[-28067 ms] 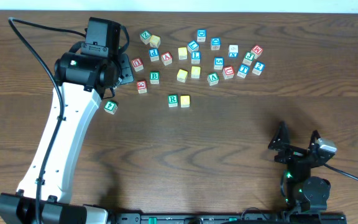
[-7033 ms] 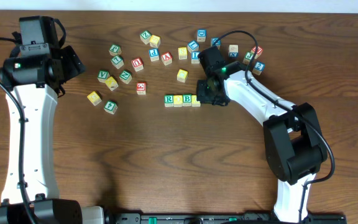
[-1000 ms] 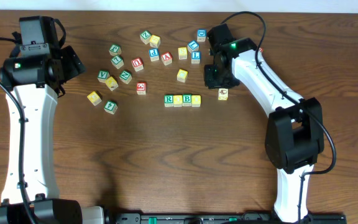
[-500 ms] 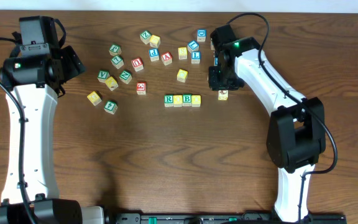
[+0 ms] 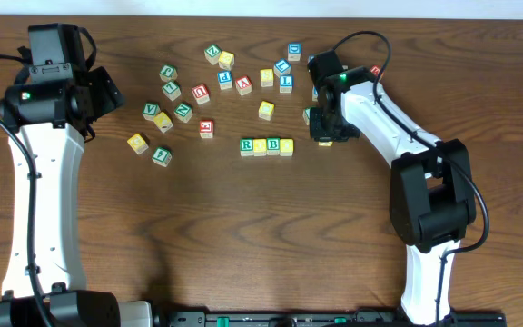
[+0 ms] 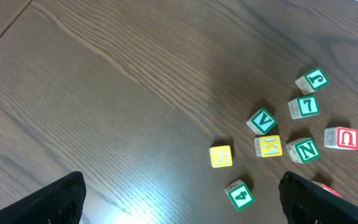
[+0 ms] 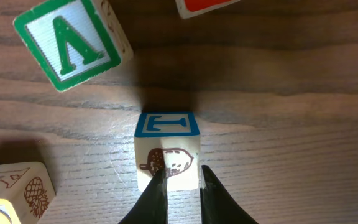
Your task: Spell out ROBOT
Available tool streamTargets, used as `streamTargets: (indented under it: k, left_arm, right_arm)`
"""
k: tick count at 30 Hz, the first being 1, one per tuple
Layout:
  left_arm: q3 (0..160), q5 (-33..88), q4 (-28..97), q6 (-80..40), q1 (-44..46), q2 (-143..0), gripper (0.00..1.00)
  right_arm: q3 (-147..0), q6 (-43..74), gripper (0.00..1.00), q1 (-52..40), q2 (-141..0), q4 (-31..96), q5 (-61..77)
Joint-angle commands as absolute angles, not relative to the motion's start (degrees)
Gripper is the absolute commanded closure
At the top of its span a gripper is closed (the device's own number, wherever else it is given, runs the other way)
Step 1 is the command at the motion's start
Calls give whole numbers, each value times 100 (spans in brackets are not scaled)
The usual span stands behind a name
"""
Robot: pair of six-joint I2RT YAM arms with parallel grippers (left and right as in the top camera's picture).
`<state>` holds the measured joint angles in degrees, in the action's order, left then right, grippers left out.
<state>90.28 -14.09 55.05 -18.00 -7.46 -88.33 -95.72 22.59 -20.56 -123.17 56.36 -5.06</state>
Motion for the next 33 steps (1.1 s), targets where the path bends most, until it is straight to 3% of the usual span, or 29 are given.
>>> streamTargets:
  k: [1,22,33]
  left_arm:
    - [8941,-1507,5502,-1804,-770,-8777,2]
    - [8941,-1507,5502,-1804,-770,-8777,2]
    - [8941,-1507,5502,-1804,-770,-8777,2]
  right_arm:
    - [-9467,2333,86,-1911,-12313,5568,-652]
    - [-9087,2331,85,-1457,-12313,5511,-607]
    - [-9264,2005,90,-1221,-12311,5498,-67]
